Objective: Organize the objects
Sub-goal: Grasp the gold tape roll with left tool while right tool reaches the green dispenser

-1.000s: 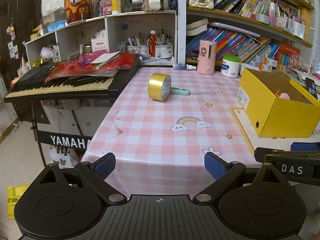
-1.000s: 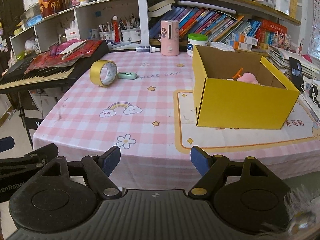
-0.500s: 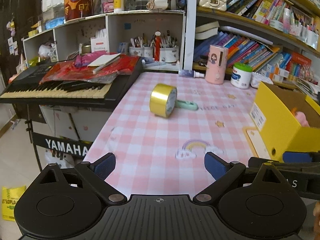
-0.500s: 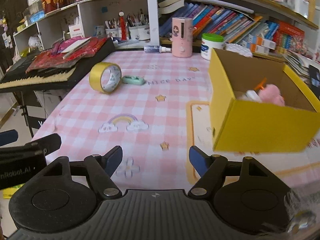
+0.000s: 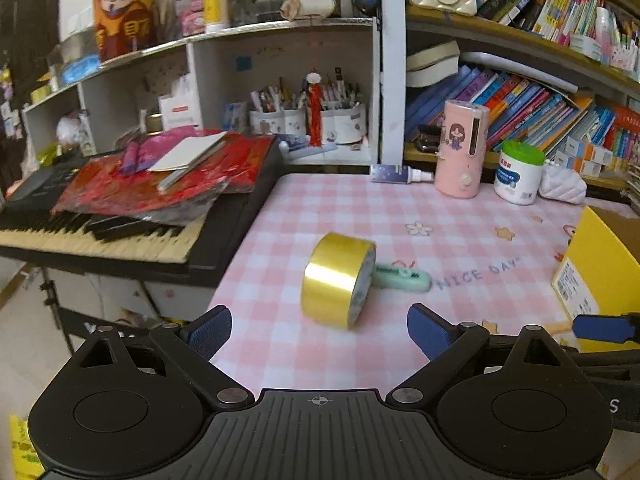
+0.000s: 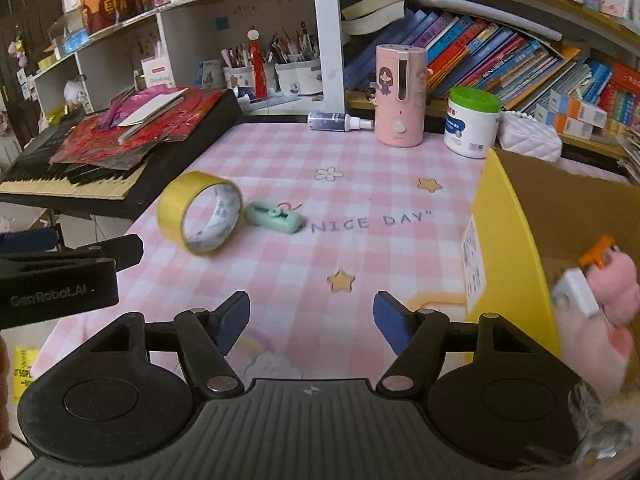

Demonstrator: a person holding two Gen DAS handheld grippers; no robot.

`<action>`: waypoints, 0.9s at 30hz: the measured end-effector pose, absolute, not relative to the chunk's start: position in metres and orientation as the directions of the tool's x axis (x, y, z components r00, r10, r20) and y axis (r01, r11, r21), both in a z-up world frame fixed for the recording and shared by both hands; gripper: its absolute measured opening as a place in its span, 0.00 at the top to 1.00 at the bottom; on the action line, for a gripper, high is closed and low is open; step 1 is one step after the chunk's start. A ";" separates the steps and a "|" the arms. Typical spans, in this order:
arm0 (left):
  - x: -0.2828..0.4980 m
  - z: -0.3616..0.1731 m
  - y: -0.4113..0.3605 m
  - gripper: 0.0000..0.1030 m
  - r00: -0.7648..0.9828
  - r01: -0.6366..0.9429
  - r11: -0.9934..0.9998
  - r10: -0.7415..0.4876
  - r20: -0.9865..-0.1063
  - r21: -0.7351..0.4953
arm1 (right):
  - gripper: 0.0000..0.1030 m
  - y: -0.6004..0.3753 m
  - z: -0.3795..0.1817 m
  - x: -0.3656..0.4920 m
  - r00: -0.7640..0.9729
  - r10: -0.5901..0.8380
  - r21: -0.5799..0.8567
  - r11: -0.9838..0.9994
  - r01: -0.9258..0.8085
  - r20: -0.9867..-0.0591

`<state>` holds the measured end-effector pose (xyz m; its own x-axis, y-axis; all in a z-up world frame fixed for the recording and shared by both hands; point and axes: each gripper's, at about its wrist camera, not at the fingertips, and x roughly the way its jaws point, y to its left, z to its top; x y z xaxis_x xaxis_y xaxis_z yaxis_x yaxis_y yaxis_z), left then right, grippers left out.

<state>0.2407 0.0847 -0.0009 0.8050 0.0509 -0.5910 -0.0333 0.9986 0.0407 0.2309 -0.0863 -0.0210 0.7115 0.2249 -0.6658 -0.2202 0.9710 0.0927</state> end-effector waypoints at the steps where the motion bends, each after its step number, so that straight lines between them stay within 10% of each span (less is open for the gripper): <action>1: 0.249 -0.002 0.084 0.07 0.804 -0.024 0.999 0.042 -0.593 0.038 | 0.36 -0.087 -0.022 0.239 0.708 0.225 0.094 0.971 -0.219 -0.669; 20: 0.345 -0.050 0.078 0.15 0.741 -0.057 0.992 0.116 -0.662 0.109 | 0.38 -0.076 -0.036 0.329 0.665 0.270 0.114 0.956 -0.269 -0.696; 27: 0.354 -0.059 0.090 0.69 0.688 -0.067 0.996 0.090 -0.720 0.060 | 0.38 -0.073 -0.040 0.350 0.648 0.290 0.136 0.951 -0.277 -0.704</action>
<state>0.3538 0.0896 -0.0588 0.6883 0.0898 -0.7199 -0.0670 0.9959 0.0602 0.3501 -0.0727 -0.0399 0.6478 0.2899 -0.7045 -0.2775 0.9510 0.1362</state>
